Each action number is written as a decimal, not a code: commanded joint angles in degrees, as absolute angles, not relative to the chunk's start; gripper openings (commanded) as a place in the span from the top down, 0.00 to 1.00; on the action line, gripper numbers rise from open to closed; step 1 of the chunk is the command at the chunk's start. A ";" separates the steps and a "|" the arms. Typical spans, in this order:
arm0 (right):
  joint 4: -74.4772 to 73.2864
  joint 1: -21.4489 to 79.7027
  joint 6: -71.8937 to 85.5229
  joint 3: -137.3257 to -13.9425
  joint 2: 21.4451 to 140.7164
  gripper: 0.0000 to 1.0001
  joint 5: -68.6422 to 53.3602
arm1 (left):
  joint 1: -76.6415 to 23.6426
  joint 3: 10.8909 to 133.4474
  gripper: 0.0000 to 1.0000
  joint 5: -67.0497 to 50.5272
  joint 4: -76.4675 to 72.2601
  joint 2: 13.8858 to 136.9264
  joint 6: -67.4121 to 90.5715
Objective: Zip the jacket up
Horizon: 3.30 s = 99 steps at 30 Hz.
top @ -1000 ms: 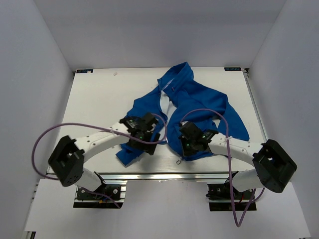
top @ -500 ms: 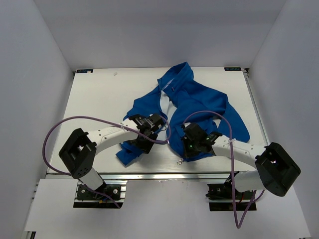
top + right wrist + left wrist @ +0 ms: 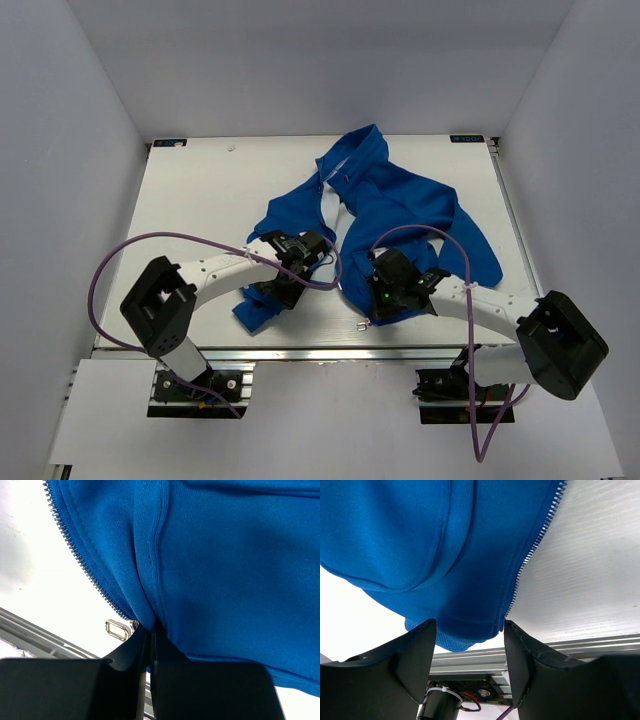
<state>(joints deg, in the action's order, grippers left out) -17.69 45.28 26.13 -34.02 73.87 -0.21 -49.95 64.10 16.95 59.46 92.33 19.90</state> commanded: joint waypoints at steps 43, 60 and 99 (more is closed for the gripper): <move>-19.68 41.58 27.77 -33.05 69.79 1.00 2.64 | -49.83 75.24 1.00 5.12 48.79 92.02 26.02; -20.21 38.32 29.97 -31.99 63.72 1.00 0.44 | -52.12 70.22 0.31 -8.62 40.78 94.92 20.92; 12.47 30.94 36.99 -32.69 55.02 1.00 -25.22 | -53.00 56.44 1.00 10.97 8.02 69.01 36.21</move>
<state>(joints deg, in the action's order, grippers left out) 0.23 31.94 33.26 -32.82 56.73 -18.52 -52.69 58.61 6.98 18.39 72.88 32.77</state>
